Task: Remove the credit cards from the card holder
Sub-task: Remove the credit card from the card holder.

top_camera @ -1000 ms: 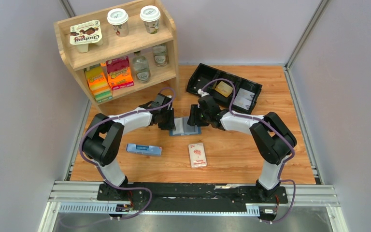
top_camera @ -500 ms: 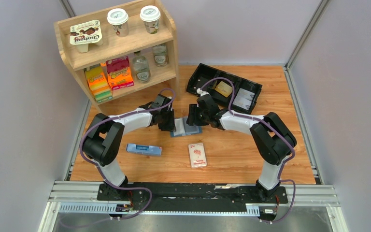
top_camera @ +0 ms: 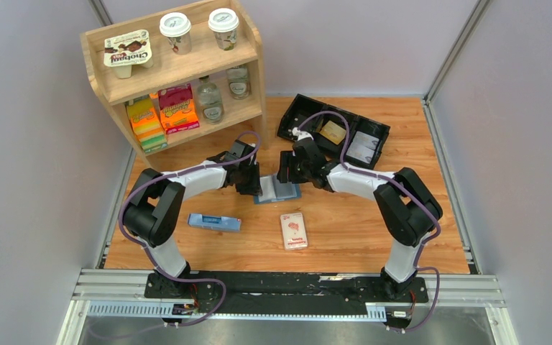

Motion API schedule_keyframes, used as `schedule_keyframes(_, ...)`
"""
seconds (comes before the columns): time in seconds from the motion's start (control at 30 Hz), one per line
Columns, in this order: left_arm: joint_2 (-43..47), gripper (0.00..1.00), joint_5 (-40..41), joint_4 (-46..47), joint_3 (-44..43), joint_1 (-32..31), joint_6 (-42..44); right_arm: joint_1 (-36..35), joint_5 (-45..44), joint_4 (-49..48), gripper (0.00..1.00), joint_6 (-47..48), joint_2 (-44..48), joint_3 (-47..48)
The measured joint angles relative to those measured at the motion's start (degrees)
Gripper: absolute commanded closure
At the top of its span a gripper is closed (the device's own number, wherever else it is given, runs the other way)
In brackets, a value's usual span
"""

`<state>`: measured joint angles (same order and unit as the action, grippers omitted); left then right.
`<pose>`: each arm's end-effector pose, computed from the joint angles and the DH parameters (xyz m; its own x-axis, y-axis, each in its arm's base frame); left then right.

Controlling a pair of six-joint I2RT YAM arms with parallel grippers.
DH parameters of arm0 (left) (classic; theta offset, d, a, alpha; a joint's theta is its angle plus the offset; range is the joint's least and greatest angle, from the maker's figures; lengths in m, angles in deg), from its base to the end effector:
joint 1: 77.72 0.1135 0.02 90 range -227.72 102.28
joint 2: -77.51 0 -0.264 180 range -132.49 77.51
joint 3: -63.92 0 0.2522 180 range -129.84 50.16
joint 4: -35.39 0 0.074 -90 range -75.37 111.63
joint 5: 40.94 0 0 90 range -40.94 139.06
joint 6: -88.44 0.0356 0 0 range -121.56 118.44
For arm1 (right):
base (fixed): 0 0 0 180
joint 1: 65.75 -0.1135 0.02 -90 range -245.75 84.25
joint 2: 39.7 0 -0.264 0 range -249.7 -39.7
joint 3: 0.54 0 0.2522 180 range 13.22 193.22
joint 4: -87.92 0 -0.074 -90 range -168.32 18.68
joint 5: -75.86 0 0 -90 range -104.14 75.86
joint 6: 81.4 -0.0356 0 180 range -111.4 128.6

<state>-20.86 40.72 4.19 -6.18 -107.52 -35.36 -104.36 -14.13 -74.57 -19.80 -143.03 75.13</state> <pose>0.2890 -0.1715 0.1612 -0.9302 -0.1015 -0.3526 0.0459 0.9212 -0.3864 0.2981 0.2381 0.1756 -0.7843 -0.0177 -0.6201 -0.2854 0.8978 0.3354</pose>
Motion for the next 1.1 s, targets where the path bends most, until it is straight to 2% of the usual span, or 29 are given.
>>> schedule_keyframes(0.27,0.0,0.72,0.0,0.07,0.09,0.0,0.0,0.0,1.16,-0.68,0.42,1.33,-2.25,3.8)
schedule_keyframes(0.7,0.0,0.72,-0.15,0.11,0.17,0.0,0.0,0.02,2.34,0.22,0.46,2.14,-4.7,3.98)
schedule_keyframes(1.1,-0.02,0.72,-0.33,1.2,0.79,0.04,-0.66,0.0,14.67,-0.81,0.49,-1.62,-5.49,3.98)
